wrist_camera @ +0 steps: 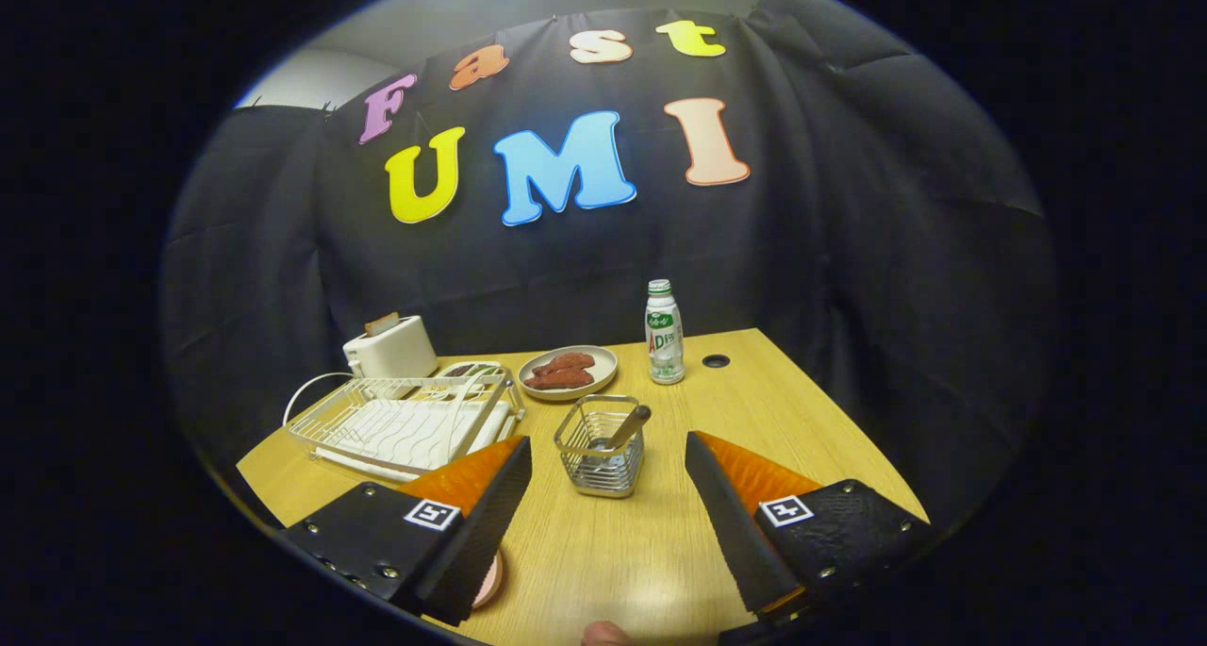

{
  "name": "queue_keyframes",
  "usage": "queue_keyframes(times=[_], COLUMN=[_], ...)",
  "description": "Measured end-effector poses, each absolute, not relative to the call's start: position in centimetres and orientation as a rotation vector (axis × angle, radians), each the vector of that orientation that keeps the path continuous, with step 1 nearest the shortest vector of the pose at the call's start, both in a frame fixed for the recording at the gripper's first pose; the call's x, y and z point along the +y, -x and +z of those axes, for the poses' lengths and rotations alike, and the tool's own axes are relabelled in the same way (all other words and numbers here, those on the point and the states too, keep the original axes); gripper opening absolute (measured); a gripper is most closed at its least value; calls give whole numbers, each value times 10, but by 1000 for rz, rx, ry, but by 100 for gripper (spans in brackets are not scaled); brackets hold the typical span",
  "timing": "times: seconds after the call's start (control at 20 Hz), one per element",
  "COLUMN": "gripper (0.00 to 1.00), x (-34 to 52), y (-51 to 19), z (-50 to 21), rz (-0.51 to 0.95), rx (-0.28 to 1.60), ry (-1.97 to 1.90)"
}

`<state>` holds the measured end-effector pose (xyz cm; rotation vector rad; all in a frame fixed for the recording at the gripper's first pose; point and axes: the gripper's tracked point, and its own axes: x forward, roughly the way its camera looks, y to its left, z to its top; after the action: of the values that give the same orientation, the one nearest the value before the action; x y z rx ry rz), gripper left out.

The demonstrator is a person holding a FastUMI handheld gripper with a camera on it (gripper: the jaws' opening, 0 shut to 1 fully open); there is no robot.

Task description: Take the plate from the dish rack, then take the spoon from the basket and place it into the plate.

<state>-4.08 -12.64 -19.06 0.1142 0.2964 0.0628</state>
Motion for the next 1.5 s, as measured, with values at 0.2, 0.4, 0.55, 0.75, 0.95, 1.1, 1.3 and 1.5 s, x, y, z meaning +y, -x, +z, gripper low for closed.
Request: queue_keyframes(times=[0.2,0.4,0.55,0.75,0.95,1.1,1.3,1.5], gripper=[100,95,88,65,16,8,5,5], x=[-141,-140,-135,-136,-127,-114,-116,-120], y=[7,-31,-52,-68,-68,-66,-64,-68], z=[-197,-211,-228,-233,-228,-223,-214,-189], rz=[58,78,106,89,89,136,113,95], rx=[260,229,229,207,201,216,250,242], ry=[-104,-115,-122,-130,-132,-119,-116,-80])
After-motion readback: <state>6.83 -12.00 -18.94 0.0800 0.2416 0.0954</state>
